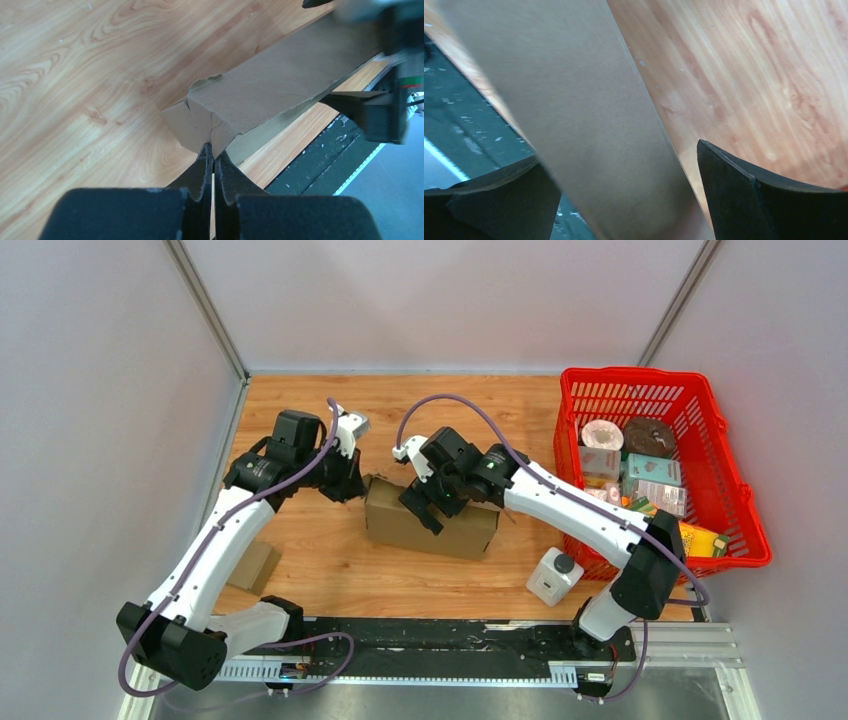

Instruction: Fold the paper box

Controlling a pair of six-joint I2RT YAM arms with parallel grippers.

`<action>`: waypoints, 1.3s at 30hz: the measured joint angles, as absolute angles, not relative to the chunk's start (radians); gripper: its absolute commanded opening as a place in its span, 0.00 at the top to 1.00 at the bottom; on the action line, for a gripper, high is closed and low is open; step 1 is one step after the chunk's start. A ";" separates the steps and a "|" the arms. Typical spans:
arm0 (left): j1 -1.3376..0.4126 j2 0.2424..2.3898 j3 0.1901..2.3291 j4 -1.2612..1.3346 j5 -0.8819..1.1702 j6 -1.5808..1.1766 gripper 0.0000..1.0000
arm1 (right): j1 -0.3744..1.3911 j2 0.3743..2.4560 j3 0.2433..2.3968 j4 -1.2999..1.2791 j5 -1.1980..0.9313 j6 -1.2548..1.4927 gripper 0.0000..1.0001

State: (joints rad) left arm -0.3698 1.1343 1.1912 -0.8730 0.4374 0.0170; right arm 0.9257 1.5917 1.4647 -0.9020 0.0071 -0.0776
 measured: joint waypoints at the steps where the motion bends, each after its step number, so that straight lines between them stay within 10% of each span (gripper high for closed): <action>1: -0.370 1.131 1.178 -0.869 0.440 0.009 1.00 | 0.921 1.584 1.470 -0.904 -0.015 -0.057 0.00; 39: -0.373 1.134 1.176 -0.981 0.473 -0.133 1.00 | 0.941 1.560 1.485 -0.862 0.044 0.049 0.00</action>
State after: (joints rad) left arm -0.3729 1.1339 1.1759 -0.9810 0.4732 -0.1326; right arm 0.9405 1.5604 1.4849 -0.8623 0.0441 0.0486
